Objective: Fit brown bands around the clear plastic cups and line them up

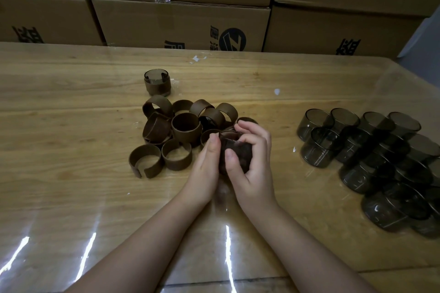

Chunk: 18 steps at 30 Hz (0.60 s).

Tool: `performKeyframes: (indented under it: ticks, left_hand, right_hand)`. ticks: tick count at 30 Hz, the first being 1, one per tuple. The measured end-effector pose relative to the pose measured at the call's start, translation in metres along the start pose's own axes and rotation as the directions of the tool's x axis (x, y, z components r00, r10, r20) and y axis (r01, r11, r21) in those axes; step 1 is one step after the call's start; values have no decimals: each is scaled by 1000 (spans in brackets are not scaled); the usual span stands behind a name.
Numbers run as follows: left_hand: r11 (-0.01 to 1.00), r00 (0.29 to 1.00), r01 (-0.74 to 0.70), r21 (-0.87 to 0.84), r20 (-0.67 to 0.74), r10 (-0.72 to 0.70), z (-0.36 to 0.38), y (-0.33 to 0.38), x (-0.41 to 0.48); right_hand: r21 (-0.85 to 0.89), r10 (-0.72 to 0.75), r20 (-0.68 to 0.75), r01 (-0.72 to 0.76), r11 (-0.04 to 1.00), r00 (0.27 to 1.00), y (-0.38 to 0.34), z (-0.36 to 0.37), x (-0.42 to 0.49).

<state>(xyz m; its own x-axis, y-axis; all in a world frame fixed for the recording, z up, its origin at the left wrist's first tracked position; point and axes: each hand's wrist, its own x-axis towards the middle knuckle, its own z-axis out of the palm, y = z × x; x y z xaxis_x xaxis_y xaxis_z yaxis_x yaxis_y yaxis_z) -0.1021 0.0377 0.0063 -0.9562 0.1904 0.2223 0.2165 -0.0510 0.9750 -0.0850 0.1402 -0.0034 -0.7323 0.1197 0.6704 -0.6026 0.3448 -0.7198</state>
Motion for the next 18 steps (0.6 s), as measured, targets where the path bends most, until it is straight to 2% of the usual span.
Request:
performKeyframes:
  ticks: [2, 4, 6, 8, 12, 16, 18]
  left_hand:
    - [999, 999, -35, 28, -16, 35, 0, 1, 0]
    - [998, 998, -55, 37, 6, 54, 2, 0, 0]
    - [1000, 998, 6, 11, 60, -6, 5, 3, -1]
    - [998, 995, 58, 17, 80, -59, 6, 5, 1]
    - [997, 997, 76, 4, 25, -76, 2, 7, 0]
    - [992, 995, 99, -81, -20, -101, 3, 9, 0]
    - [986, 992, 117, -119, -43, -123, 3, 6, 0]
  right_hand:
    - [40, 37, -10, -36, 999, 999, 0, 0, 2]
    - [131, 152, -45, -145, 981, 987, -3, -1, 4]
    - [233, 322, -74, -298, 926, 944, -4, -1, 6]
    - [254, 414, -86, -382, 889, 906, -5, -3, 8]
    - [231, 321, -53, -301, 925, 946, -6, -9, 14]
    - [383, 298, 40, -290, 877, 954, -5, -6, 9]
    - [358, 228, 71, -238, 903, 971, -6, -3, 5]
